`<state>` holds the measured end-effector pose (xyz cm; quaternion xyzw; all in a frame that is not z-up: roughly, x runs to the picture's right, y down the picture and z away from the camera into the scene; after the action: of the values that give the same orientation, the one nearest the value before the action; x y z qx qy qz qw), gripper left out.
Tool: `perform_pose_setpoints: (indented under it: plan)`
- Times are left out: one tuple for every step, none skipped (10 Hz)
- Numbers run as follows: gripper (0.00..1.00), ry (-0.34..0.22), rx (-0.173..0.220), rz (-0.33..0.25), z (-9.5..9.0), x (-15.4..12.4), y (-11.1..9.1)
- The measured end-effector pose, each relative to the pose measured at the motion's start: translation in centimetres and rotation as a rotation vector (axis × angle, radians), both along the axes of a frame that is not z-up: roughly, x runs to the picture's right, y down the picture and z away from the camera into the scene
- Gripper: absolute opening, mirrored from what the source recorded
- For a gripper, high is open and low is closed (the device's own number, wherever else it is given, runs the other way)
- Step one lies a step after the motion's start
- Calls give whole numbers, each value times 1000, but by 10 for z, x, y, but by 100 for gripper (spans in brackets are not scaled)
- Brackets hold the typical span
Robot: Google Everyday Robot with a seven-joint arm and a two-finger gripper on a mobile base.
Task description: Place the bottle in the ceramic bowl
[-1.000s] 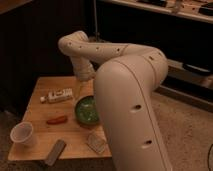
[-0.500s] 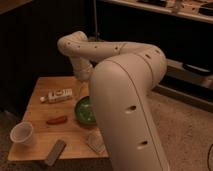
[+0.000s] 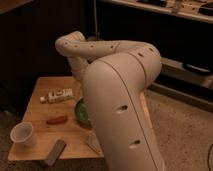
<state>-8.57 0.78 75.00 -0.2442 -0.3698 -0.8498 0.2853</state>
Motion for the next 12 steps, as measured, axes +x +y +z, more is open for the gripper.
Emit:
perform_pose_setpoints:
  plan:
    - [97, -43, 25, 12, 5, -1, -3]
    - [97, -100, 60, 25, 8, -3, -7]
    - [97, -188, 109, 49, 14, -4, -13]
    - [97, -315, 171, 88, 20, -3, -20]
    - [97, -420, 210, 113, 24, 2, -26]
    - [97, -519, 234, 119, 29, 1, -30]
    - [97, -581, 239, 111, 32, -1, -34]
    - [97, -654, 241, 90, 36, -6, -37]
    - [97, -707, 246, 70, 39, -9, -41]
    - [97, -749, 251, 62, 43, -10, -45]
    - [97, -792, 259, 60, 45, -16, -48]
    - [97, -827, 268, 54, 48, -20, -51]
